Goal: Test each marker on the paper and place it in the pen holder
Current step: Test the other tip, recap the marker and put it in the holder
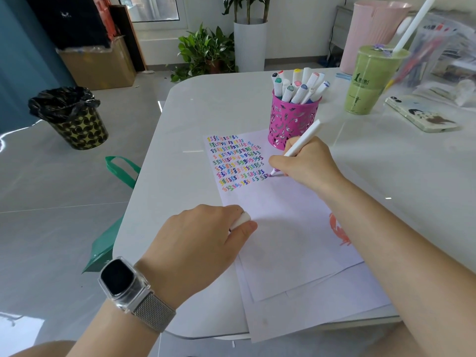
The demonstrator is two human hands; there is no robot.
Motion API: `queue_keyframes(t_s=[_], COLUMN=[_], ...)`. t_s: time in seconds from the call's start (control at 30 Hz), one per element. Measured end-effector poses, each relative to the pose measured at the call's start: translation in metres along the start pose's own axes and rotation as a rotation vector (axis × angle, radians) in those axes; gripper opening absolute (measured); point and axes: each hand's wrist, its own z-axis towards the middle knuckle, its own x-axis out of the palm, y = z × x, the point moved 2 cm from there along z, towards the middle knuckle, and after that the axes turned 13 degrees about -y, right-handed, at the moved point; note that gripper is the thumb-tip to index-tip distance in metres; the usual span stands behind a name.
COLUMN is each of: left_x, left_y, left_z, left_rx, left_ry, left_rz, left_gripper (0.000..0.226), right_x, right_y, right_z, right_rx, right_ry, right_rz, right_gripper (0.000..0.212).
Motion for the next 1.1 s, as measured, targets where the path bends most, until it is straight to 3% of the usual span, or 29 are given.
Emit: queue_keyframes(t_s=[0.33, 0.5, 0.63, 0.83, 1.1], left_x=[0.0, -0.002, -0.005, -0.009, -0.01], left_y=[-0.001, -0.001, 0.0, 0.006, 0.009], left_z=[0.001, 0.002, 0.004, 0.006, 0.008], left_rx=[0.009, -0.008, -0.08, -0.175, -0.214], left_ry=[-0.008, -0.091, -0.186, -0.293, -0.311], left_rz=[0.003, 0.011, -0.064, -0.215, -0.283], left_gripper=[0.042, 0.045, 0.044, 0.04, 0.055], right_x=[-0.015, -0.018, -0.014, -0.013, -0.019], right_y=[0.019, 0.035, 0.043, 0.058, 0.064], right_z=[-0.002, -0.019, -0.034, -0.042, -0.045], right_rx=[0.157, 0.155, 0.167, 0.283, 0.206], right_ry=[-0.18, -0.072, 0.038, 0.148, 0.102], right_rz=[0.412, 0.594, 0.582, 0.65, 0.748], right_gripper=[0.039, 0.027, 0.017, 0.038, 0.031])
